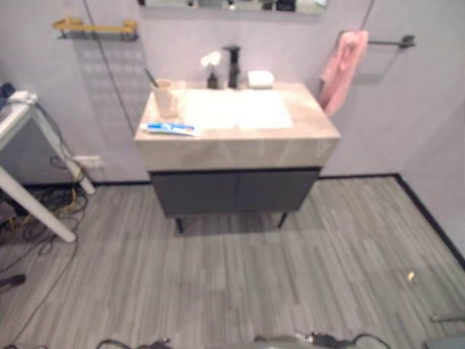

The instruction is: Put brush and paste in cup on sink, flatten towel.

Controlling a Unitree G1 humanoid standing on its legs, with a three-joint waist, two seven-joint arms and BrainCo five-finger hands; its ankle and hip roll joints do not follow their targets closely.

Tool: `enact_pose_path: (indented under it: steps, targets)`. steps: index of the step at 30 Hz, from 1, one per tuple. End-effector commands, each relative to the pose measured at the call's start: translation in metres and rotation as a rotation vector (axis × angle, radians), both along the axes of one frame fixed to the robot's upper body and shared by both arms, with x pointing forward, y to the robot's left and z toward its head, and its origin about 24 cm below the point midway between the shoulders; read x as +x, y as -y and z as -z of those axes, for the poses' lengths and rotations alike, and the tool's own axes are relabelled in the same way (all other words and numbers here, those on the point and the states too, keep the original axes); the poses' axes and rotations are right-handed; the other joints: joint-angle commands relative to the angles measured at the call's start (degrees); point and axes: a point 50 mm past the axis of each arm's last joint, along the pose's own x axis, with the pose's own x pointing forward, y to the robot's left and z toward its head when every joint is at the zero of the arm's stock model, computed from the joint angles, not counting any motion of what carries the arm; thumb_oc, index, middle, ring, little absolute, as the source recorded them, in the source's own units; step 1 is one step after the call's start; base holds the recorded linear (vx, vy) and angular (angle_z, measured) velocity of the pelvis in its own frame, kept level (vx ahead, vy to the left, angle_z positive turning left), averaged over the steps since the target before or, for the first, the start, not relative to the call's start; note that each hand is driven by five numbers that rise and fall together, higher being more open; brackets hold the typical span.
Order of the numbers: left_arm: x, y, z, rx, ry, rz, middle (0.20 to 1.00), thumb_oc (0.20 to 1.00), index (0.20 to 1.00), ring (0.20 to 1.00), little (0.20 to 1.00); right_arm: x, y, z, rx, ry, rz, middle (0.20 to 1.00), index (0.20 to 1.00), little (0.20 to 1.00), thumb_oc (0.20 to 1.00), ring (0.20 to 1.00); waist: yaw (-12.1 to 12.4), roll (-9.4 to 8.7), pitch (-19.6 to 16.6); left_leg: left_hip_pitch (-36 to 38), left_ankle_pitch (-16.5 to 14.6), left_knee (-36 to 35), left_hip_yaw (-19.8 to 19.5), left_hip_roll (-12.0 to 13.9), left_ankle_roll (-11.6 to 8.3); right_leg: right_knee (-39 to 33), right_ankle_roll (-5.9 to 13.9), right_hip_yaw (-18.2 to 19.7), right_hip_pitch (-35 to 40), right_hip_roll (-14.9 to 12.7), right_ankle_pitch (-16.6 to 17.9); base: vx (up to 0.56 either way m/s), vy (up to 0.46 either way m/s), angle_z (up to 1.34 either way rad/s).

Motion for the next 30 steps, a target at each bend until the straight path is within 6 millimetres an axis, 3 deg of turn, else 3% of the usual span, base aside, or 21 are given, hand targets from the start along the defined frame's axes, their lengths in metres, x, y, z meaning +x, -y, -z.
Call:
enact_pose_path:
  steps: [1,8,11,15,16,17,18,19,20,21,23,24,28,30]
  targets:
    - [-0.001,-0.002,0.000,0.029,-0.026,0.044,1.000,1.000,1.000,1.000,1.000,-0.024,-0.005,0.005,0.007,-0.098,-0.001,1.000,1.000,1.000,1.000,1.000,-1.64,-1.32,-0.11,2.11,0.77,0.71,0.64,-5.26,-2.65,-4.72,2.18,2.47,-2.80,-2.36,12.53,0.23,-0.043,0.16]
    - [0.002,0.001,0.000,0.034,-0.035,0.129,1.000,1.000,1.000,1.000,1.000,-0.029,-0.007,0.006,0.019,-0.111,-0.010,1.000,1.000,1.000,1.000,1.000,-2.73,-1.45,-0.97,7.57,-0.46,0.71,-1.90,-4.45,-2.88,-11.27,2.71,-0.69,-5.74,-1.89,15.59,0.31,-0.083,0.21]
    - [0.003,0.003,0.000,0.033,-0.039,0.144,1.000,1.000,1.000,1.000,1.000,-0.032,-0.006,0.006,0.019,-0.121,-0.020,1.000,1.000,1.000,1.000,1.000,-3.97,-1.42,-2.28,10.46,-0.39,0.71,-3.33,-2.98,-3.18,-8.24,1.87,2.31,-5.25,0.37,16.06,0.47,-0.200,0.25]
    - [-0.006,-0.001,0.001,0.038,-0.065,0.110,1.000,1.000,1.000,1.000,1.000,-0.030,-0.004,0.005,0.017,-0.110,-0.028,1.000,1.000,1.000,1.000,1.000,-4.71,-0.68,-4.03,11.17,5.20,4.24,-3.36,-0.10,-4.86,-5.44,0.45,2.19,-3.95,3.23,14.38,0.35,-0.195,0.14]
    - [-0.007,-0.003,0.000,0.044,-0.064,0.103,1.000,1.000,1.000,1.000,1.000,-0.026,-0.002,0.005,0.013,-0.100,-0.043,1.000,1.000,1.000,1.000,1.000,-5.15,-0.99,-4.34,10.10,6.73,8.87,-3.02,0.37,-5.54,-5.25,-0.25,2.51,-3.07,3.81,13.96,0.47,-0.337,0.05]
    - [-0.005,-0.007,-0.001,0.051,-0.060,0.091,1.000,1.000,1.000,1.000,1.000,-0.023,0.002,0.003,0.000,-0.090,-0.047,1.000,1.000,1.000,1.000,1.000,-5.19,-3.10,-4.27,5.28,7.98,20.18,-0.79,0.44,-5.89,-6.08,-0.96,3.23,-0.45,2.69,13.73,0.34,-0.263,0.10]
    - [-0.005,-0.007,-0.001,0.050,-0.060,0.091,1.000,1.000,1.000,1.000,1.000,-0.023,0.002,0.003,-0.001,-0.090,-0.047,1.000,1.000,1.000,1.000,1.000,-5.24,-3.03,-4.31,5.03,7.76,20.56,-0.86,0.53,-5.91,-6.08,-0.98,3.15,-0.52,2.74,13.74,0.31,-0.309,0.10]
    - [-0.003,-0.012,-0.002,0.064,-0.057,0.082,1.000,1.000,1.000,1.000,1.000,-0.019,0.005,0.002,-0.009,-0.075,-0.041,1.000,1.000,1.000,1.000,1.000,-5.24,-5.03,-4.11,1.06,8.29,28.53,1.55,1.31,-5.69,-6.60,-1.62,3.77,1.25,1.80,13.69,0.27,-0.402,0.14]
    - [0.002,-0.020,-0.005,0.090,-0.043,0.068,1.000,1.000,1.000,1.000,1.000,-0.012,0.012,-0.001,-0.028,-0.055,-0.029,1.000,1.000,1.000,1.000,1.000,-4.35,-8.81,-2.79,-6.86,5.80,45.98,5.64,2.98,-4.78,-7.20,-2.90,4.63,4.17,0.18,13.82,0.35,-0.496,0.16]
    - [0.006,-0.024,-0.006,0.102,-0.030,0.063,1.000,1.000,1.000,1.000,1.000,-0.008,0.015,-0.002,-0.038,-0.044,-0.025,1.000,1.000,1.000,1.000,1.000,-3.85,-9.58,-2.36,-10.04,4.13,50.04,6.25,2.83,-4.51,-7.42,-3.24,4.87,5.37,0.38,13.61,0.31,-0.429,0.16]
    - [0.013,-0.029,-0.009,0.119,-0.001,0.052,1.000,1.000,1.000,1.000,1.000,-0.007,0.024,-0.004,-0.069,-0.039,-0.007,1.000,1.000,1.000,1.000,1.000,-3.21,-10.15,-1.64,-16.18,1.15,47.58,10.22,4.39,-3.90,-8.53,-3.25,4.64,8.64,0.31,13.13,0.26,-0.171,-0.03]
    - [0.014,-0.028,-0.009,0.120,0.005,0.051,1.000,1.000,1.000,1.000,1.000,-0.010,0.025,-0.004,-0.071,-0.044,0.005,1.000,1.000,1.000,1.000,1.000,-2.73,-10.67,-1.65,-18.01,1.27,46.75,10.72,3.32,-3.95,-8.66,-3.05,4.92,9.58,-0.07,13.26,0.27,-0.068,0.08]
    - [0.013,-0.028,-0.008,0.120,0.015,0.044,1.000,1.000,1.000,1.000,1.000,-0.016,0.028,-0.004,-0.085,-0.053,0.013,1.000,1.000,1.000,1.000,1.000,-1.72,-10.86,-1.05,-21.04,2.02,36.67,13.50,3.21,-4.20,-8.61,-2.75,5.25,12.67,-0.04,12.99,0.20,-0.012,0.21]
    - [0.008,-0.025,-0.007,0.105,0.008,0.013,1.000,1.000,1.000,1.000,1.000,-0.022,0.027,-0.003,-0.086,-0.066,-0.004,1.000,1.000,1.000,1.000,1.000,-0.20,-9.72,0.64,-25.35,4.43,24.52,11.22,0.96,-4.44,-7.82,-2.88,7.00,15.37,1.81,11.30,0.26,0.059,0.03]
